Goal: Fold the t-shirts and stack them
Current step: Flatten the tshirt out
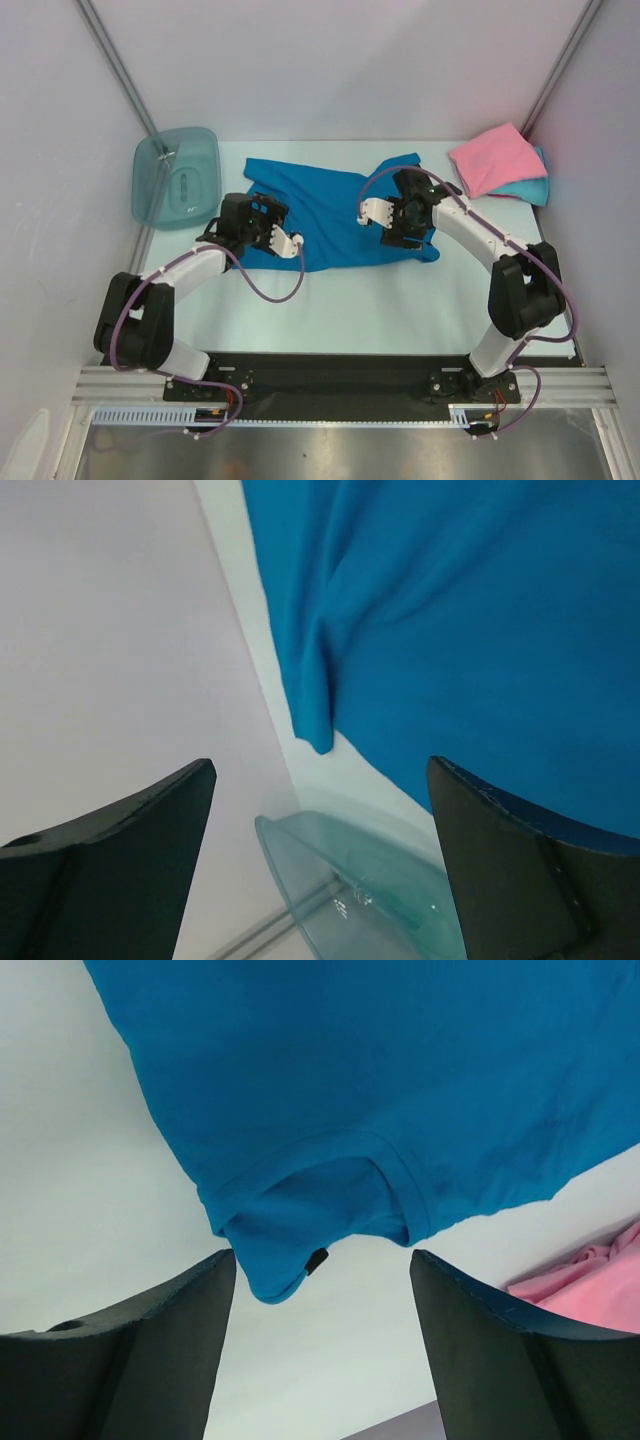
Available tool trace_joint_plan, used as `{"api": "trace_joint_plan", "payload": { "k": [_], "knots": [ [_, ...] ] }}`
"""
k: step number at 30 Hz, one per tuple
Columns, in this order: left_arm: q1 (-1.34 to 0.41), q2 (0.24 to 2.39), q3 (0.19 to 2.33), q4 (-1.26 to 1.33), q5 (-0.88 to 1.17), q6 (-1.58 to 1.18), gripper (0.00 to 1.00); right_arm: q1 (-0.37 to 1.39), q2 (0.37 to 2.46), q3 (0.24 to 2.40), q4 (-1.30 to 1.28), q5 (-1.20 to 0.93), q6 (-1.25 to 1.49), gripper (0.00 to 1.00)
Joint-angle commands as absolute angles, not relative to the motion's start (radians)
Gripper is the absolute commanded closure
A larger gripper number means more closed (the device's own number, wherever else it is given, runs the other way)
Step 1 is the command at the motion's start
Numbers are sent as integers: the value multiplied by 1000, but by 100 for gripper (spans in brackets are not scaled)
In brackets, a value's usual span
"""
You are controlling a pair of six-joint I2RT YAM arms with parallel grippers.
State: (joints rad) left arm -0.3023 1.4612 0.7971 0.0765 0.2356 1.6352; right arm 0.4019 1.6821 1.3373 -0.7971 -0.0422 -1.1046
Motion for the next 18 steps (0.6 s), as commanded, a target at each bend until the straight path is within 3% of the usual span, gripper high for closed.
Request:
{"api": "trace_joint_plan", "payload": {
  "k": [1,5,9,12,13,18],
  "knots": [
    [-298,1451,842,-55,360,1726,8,420,1697,1377,-787,-25,-1131,24],
    [-299,1454,847,-127,344,1688,13,431,1715,1387,-756,27,-1138,25],
    [-298,1483,920,-263,279,1482,21,431,1720,1396,-759,31,-1134,25],
    [-290,1525,1038,-469,284,1349,11,430,1713,1394,-778,31,-1132,25],
    [-287,1534,1084,-524,293,1333,2,430,1710,1393,-782,31,-1132,25],
    [-275,1511,1042,-594,295,1273,0,431,1704,1385,-805,14,-1103,25]
  ]
}}
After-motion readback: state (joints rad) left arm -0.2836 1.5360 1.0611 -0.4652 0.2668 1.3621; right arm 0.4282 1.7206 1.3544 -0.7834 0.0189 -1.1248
